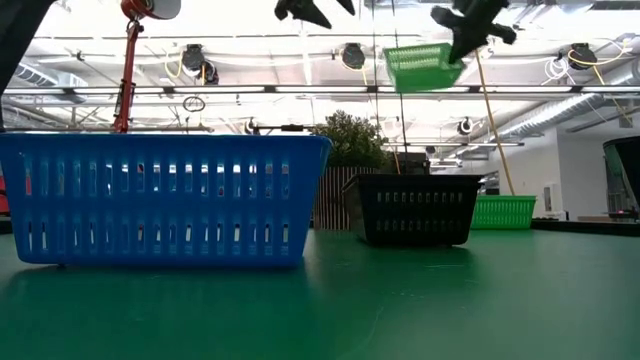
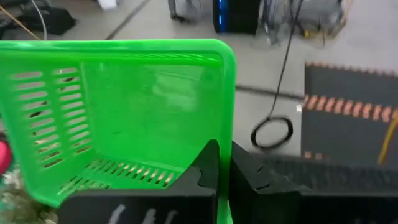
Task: Stack baskets by color
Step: Stack the left green bin on the left stacked green bins
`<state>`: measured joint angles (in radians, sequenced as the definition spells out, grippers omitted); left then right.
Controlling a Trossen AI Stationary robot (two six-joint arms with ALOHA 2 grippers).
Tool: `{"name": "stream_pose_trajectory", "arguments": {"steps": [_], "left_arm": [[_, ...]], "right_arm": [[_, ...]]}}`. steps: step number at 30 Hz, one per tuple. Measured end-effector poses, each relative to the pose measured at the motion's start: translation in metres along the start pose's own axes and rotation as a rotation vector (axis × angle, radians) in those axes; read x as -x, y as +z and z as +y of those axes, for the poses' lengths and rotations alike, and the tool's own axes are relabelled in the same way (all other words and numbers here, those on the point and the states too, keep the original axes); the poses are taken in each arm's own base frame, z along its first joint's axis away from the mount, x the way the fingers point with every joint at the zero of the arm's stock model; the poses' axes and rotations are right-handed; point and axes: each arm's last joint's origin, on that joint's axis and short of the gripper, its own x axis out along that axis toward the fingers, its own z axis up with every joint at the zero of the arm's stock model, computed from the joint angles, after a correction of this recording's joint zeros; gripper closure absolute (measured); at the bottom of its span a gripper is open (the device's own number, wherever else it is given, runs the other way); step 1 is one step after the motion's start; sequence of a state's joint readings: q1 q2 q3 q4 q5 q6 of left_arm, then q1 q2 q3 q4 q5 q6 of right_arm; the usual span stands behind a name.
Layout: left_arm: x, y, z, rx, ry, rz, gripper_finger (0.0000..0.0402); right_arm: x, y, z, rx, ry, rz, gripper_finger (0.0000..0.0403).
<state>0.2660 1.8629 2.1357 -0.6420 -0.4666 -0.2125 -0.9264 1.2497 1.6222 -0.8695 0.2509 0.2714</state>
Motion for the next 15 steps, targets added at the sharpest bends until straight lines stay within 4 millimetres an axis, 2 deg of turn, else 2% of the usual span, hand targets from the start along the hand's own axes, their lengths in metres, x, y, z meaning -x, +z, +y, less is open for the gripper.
{"name": "stream_pose_trajectory", "arguments": {"steps": [3, 7, 15], "left_arm": [[0.006, -0.004, 0.007, -0.011, -0.026, 0.088, 0.0138], [0.008, -0.013, 0.007, 0.001, -0.091, 0.190, 0.0164], [0.018, -0.025, -0.011, 0.007, -0.252, 0.313, 0.0204]], "right_arm": [[-0.006, -0.002, -0.018, -0.058, -0.007, 0.074, 0.0402], [-0.017, -0.004, -0.039, -0.107, -0.042, 0.159, 0.0402], [-0.034, -0.006, -0.039, -0.135, -0.049, 0.213, 0.0402]]}}
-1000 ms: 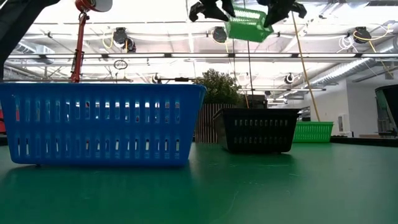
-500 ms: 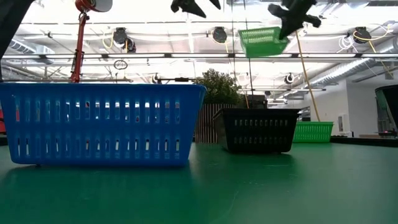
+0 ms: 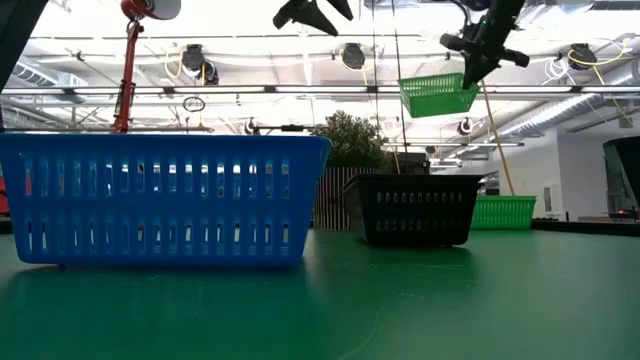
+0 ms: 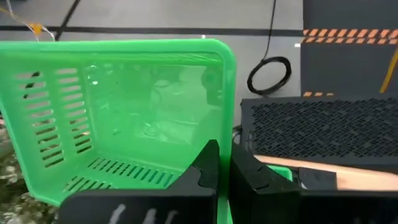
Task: Stack baskets by color
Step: Stack the left green bin on the left stacked green bins
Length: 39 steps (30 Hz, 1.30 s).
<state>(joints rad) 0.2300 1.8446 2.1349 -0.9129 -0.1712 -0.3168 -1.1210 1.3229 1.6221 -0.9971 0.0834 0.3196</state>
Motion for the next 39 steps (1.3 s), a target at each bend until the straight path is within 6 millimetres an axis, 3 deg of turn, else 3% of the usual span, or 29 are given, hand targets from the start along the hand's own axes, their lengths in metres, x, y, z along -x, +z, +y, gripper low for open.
{"name": "stream_pose_trajectory", "arguments": {"steps": [10, 20, 39], "left_arm": [[0.011, -0.019, -0.016, -0.059, -0.022, 0.135, 0.0226], [0.014, -0.027, -0.022, -0.109, -0.020, 0.194, 0.0225], [0.014, -0.029, -0.017, -0.139, -0.004, 0.231, 0.0225]], "right_arm": [[-0.031, -0.009, 0.001, 0.046, -0.143, 0.171, 0.0402], [-0.079, -0.026, 0.003, 0.177, -0.320, 0.439, 0.0402], [-0.104, -0.025, -0.023, 0.168, -0.337, 0.586, 0.0400]]}}
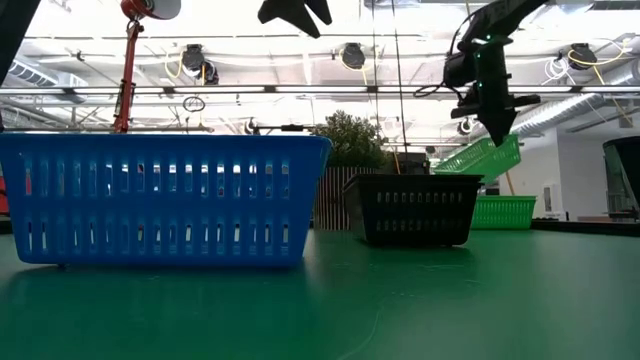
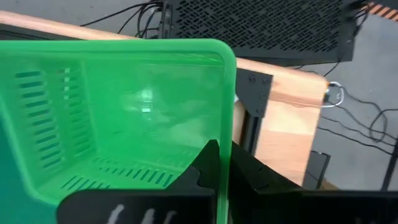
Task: Stack baskets by color
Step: Stack the left green bin on the left stacked green bins
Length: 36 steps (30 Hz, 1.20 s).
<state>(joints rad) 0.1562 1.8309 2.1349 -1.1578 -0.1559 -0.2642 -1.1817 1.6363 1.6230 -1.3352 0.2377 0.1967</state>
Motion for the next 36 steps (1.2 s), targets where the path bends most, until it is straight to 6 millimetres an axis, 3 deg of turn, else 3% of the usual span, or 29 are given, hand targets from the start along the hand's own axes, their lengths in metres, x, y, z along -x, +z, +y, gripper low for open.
{"name": "stream_pose_trajectory", "arguments": {"steps": [13, 24, 36], "left_arm": [[-0.002, 0.004, 0.014, 0.037, 0.027, -0.005, 0.0225], [-0.002, 0.005, 0.017, 0.047, 0.030, -0.011, 0.0225], [-0.002, 0.005, 0.017, 0.063, 0.030, -0.013, 0.0225]], "right_arm": [[-0.016, 0.008, 0.005, 0.014, -0.005, 0.036, 0.0399], [-0.037, 0.000, 0.009, 0.014, -0.044, 0.087, 0.0397], [-0.038, 0.004, 0.010, -0.011, -0.031, 0.042, 0.0308]]}}
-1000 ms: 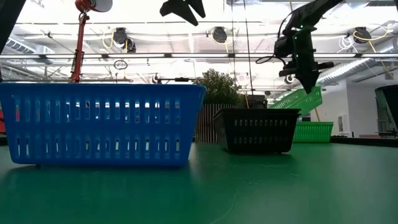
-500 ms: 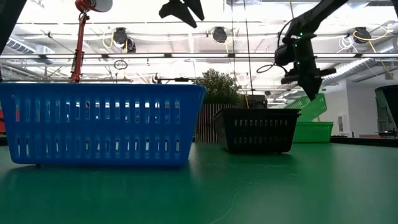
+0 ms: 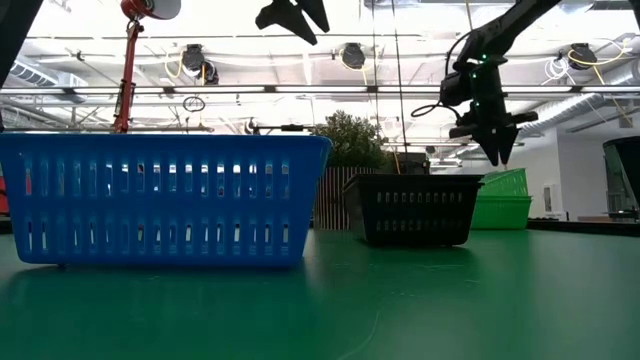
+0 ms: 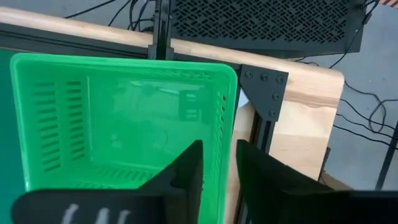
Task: Stack baskets by color
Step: Stack the left green bin on the left stacked green bins
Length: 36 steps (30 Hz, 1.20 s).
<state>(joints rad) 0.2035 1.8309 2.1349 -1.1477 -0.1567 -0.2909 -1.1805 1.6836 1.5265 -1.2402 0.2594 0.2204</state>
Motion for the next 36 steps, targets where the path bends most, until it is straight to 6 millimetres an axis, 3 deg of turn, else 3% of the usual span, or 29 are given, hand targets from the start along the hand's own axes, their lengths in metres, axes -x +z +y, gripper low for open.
{"name": "stream_pose_trajectory", "arguments": {"steps": [7, 13, 17, 23, 36], "left_arm": [[0.000, 0.000, 0.000, 0.000, 0.001, 0.000, 0.0225], [0.000, 0.000, 0.000, 0.002, 0.001, -0.001, 0.0225], [0.000, 0.000, 0.000, 0.002, 0.003, -0.002, 0.0225], [0.000, 0.003, 0.000, 0.006, 0.000, -0.029, 0.0225], [0.000, 0.005, -0.001, -0.001, -0.006, -0.050, 0.0225]], "right_arm": [[0.009, -0.004, -0.001, -0.006, 0.009, -0.032, 0.0270], [0.021, -0.010, -0.002, -0.022, 0.020, -0.075, 0.0266], [0.021, -0.010, -0.002, -0.026, 0.019, -0.082, 0.0301], [0.006, -0.012, 0.000, -0.017, 0.003, -0.070, 0.0394], [-0.010, -0.012, -0.001, -0.007, -0.065, -0.100, 0.0401]]}}
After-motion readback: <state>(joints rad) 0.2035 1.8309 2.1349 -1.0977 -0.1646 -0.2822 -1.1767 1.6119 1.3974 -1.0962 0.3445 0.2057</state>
